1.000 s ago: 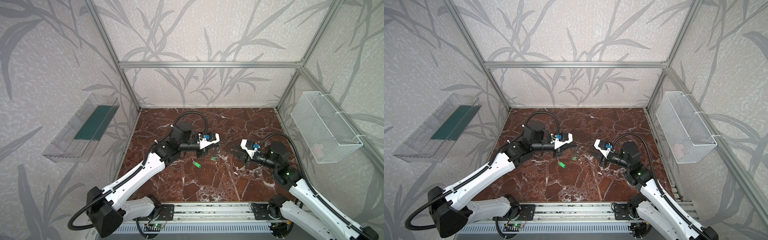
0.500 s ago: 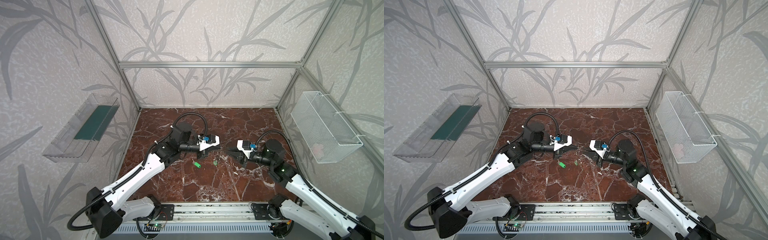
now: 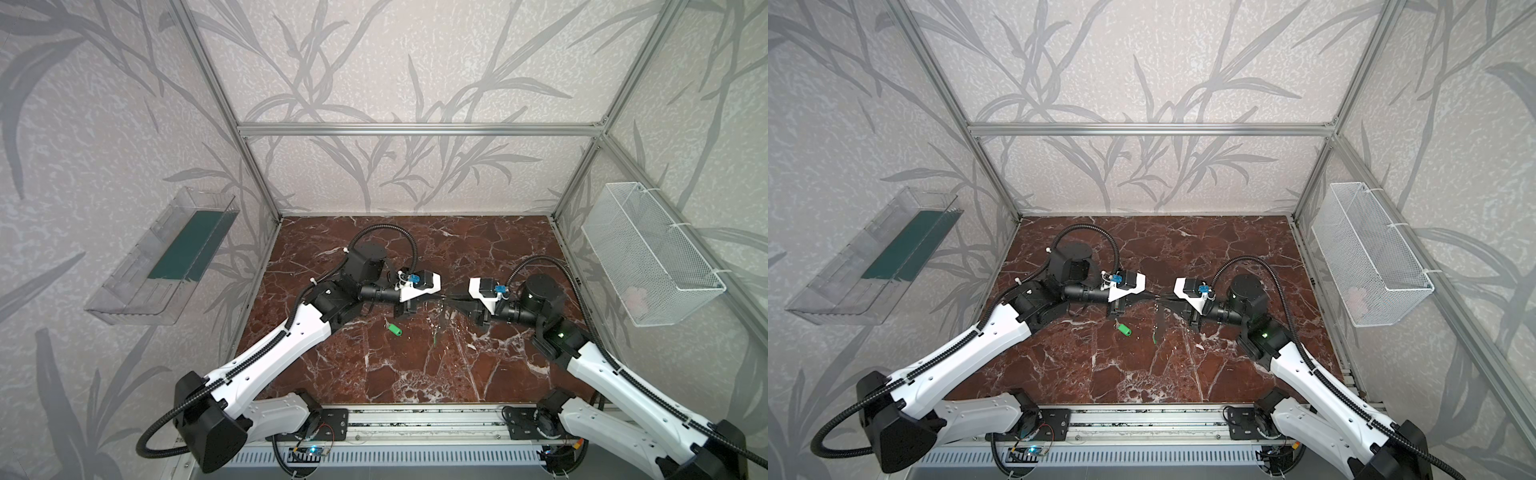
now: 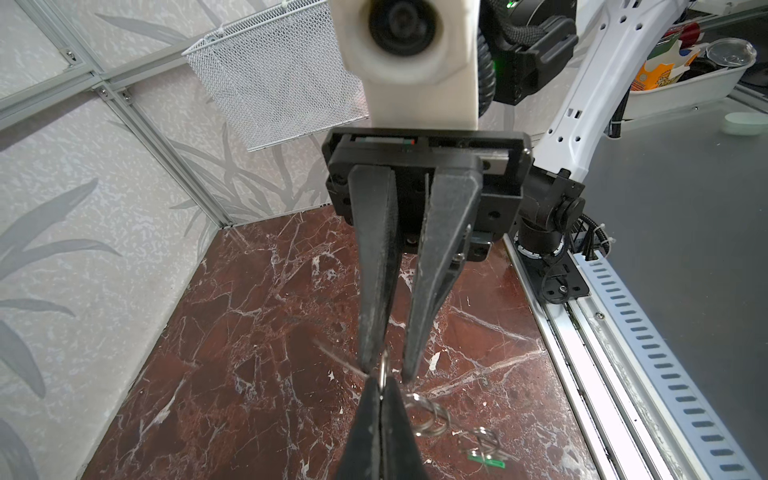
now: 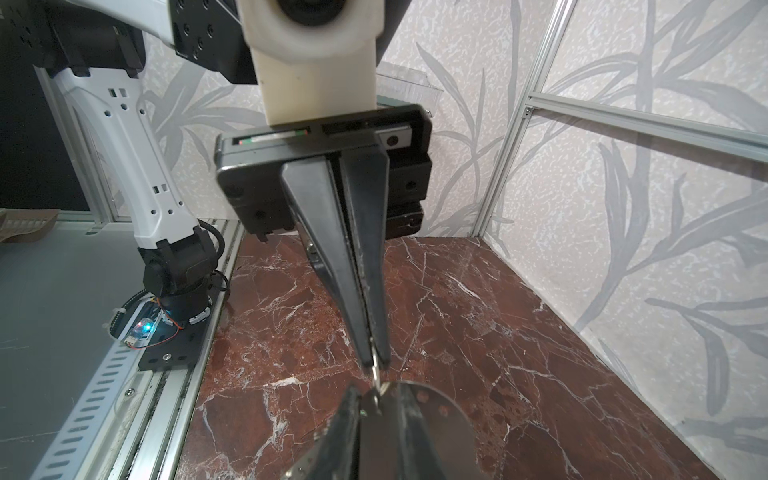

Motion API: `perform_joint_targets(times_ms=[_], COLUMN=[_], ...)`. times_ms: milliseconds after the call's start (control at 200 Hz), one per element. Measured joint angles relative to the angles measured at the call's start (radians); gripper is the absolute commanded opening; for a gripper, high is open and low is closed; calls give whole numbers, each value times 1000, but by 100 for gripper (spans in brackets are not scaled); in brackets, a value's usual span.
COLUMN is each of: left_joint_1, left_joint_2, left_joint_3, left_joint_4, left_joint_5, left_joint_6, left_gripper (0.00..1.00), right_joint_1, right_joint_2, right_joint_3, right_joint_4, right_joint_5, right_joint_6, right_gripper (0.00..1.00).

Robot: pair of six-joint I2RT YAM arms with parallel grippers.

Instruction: Put the keys on the keyring

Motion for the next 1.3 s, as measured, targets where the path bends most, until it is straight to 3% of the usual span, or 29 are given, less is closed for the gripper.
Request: perform_joint_targets(times_ms=[640, 760, 875, 945, 1015, 1155, 1299], left_joint_1=[-17, -19, -19, -20, -21, -10, 9], left_joint_2=[8, 12, 12, 12, 12, -18, -92], left_joint_3=[25, 32, 32, 33, 32, -6, -106], left_joint_4=[-55, -63, -69, -69, -67, -30, -13], left_joint_5=[-1, -3, -3, -8, -27, -123, -268], left_joint_6=[46, 52, 54, 53, 40, -17, -103], left_gripper=[0, 0, 0, 23, 36, 45, 47], right_joint_1=[7, 11, 14, 15, 20, 33, 38], right_joint_2=[1, 0, 0, -1, -4, -36, -74], right_joint_3=[0, 0, 0, 0, 0, -16, -61], right_joint_4=[0, 0, -5, -5, -5, -11, -11], right_joint_5=[-1, -5, -8, -3, 11, 95, 189], right_joint_6=[-5, -10, -9, -9, -12, -34, -48], right_gripper=[8, 0, 0, 0, 0, 0, 0])
